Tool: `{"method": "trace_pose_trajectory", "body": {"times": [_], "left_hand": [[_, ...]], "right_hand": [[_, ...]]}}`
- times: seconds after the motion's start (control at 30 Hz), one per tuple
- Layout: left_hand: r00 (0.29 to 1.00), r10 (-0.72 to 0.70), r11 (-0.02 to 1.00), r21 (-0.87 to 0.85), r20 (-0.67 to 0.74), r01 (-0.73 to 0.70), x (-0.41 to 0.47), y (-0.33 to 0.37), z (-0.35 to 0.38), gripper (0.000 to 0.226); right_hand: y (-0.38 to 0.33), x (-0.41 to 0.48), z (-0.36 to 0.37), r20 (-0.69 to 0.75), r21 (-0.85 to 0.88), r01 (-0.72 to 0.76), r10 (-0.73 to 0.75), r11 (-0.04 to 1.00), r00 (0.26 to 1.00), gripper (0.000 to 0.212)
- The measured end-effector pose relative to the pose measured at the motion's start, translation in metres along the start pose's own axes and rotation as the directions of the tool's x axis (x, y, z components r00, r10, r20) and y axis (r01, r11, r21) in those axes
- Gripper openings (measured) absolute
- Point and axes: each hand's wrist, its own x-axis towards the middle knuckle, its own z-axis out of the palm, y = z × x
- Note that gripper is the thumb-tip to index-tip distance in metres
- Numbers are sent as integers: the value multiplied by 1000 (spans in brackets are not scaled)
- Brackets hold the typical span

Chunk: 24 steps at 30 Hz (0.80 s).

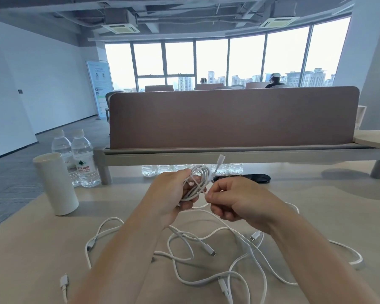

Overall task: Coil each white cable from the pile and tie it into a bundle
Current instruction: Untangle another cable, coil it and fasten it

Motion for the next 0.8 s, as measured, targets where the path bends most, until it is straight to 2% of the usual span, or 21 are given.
{"method": "trace_pose_trajectory", "body": {"times": [0.33,0.53,0.63,0.8], "left_hand": [[971,-26,995,101,238,2,-9,3,-2,37],[930,-30,995,99,365,-6,-14,1,3,37],[930,-26,997,80,366,-4,-13,-1,5,35],[960,-20,998,61,280,3,-11,-3,9,30]], "right_hand": [[13,1,-27,66,-96,-55,62,994,996,15],[27,2,-40,148,15,-70,67,997,987,9],[29,2,-41,206,61,-62,48,996,977,12],[30,3,-36,278,72,-69,47,995,959,19]]}}
